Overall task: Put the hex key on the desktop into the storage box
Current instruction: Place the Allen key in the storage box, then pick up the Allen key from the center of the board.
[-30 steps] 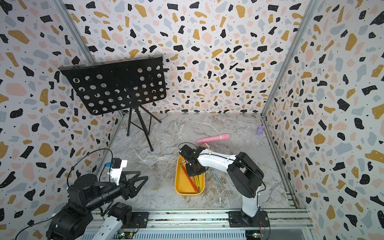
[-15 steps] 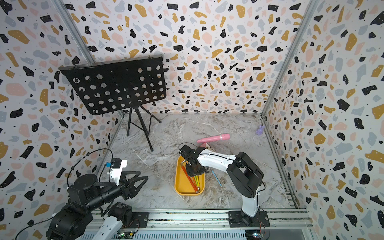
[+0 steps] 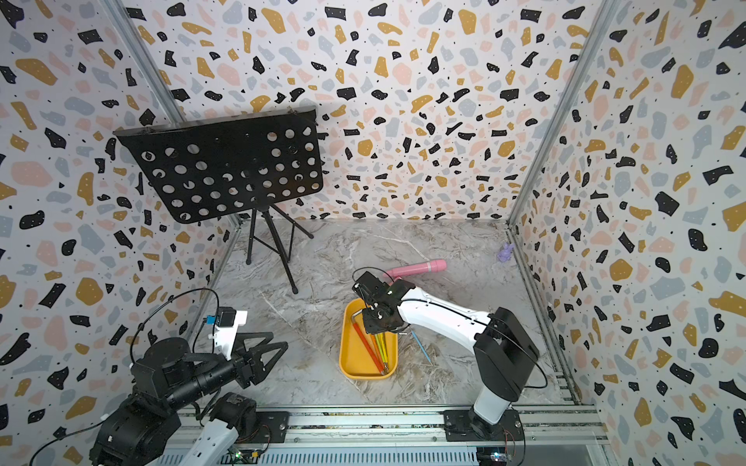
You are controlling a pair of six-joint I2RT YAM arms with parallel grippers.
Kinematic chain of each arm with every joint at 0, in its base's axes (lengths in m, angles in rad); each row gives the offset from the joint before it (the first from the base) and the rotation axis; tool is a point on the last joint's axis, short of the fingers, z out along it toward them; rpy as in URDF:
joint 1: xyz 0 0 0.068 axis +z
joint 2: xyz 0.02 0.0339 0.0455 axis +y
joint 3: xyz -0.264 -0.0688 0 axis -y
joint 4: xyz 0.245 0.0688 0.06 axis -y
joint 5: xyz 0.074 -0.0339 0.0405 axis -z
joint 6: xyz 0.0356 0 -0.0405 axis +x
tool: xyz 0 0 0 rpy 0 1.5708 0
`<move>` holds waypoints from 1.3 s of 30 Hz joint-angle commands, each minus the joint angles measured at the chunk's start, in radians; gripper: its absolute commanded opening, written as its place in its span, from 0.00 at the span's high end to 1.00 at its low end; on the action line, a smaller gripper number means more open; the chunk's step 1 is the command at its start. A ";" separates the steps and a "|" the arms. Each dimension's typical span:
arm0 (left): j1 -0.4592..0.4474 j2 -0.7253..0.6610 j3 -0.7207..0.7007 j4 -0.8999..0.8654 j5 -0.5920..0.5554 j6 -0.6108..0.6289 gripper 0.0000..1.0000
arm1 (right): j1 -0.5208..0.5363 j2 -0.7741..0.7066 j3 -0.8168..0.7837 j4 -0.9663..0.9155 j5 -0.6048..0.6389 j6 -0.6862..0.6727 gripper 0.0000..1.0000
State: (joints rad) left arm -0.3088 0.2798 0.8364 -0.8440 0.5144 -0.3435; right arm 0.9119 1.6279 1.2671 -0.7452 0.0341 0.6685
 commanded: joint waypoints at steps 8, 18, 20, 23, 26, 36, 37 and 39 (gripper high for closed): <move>0.005 0.001 -0.007 0.048 0.003 0.011 0.27 | -0.080 -0.270 -0.090 -0.073 0.114 -0.001 0.69; 0.005 0.001 -0.008 0.048 0.005 0.012 0.27 | -0.211 -0.369 -0.251 -0.083 0.048 -0.023 0.69; 0.006 0.001 -0.008 0.049 0.006 0.012 0.28 | -0.214 -0.351 -0.255 -0.086 0.037 -0.023 0.69; 0.005 0.001 -0.007 0.048 0.005 0.012 0.28 | -0.217 -0.320 -0.261 -0.087 0.026 -0.024 0.69; 0.006 0.001 -0.007 0.048 0.007 0.013 0.28 | -0.220 -0.292 -0.261 -0.086 0.020 -0.032 0.68; 0.005 0.001 -0.008 0.048 0.007 0.013 0.28 | -0.252 -0.236 -0.274 -0.087 -0.019 -0.069 0.66; 0.005 0.002 -0.008 0.048 0.009 0.014 0.28 | -0.255 -0.233 -0.277 -0.088 -0.021 -0.073 0.66; 0.006 0.001 -0.008 0.049 0.011 0.013 0.28 | -0.262 -0.223 -0.287 -0.080 -0.031 -0.081 0.66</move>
State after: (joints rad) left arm -0.3084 0.2798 0.8364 -0.8440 0.5148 -0.3435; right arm 0.6594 1.4014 0.9924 -0.8070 0.0196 0.6132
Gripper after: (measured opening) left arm 0.724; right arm 0.343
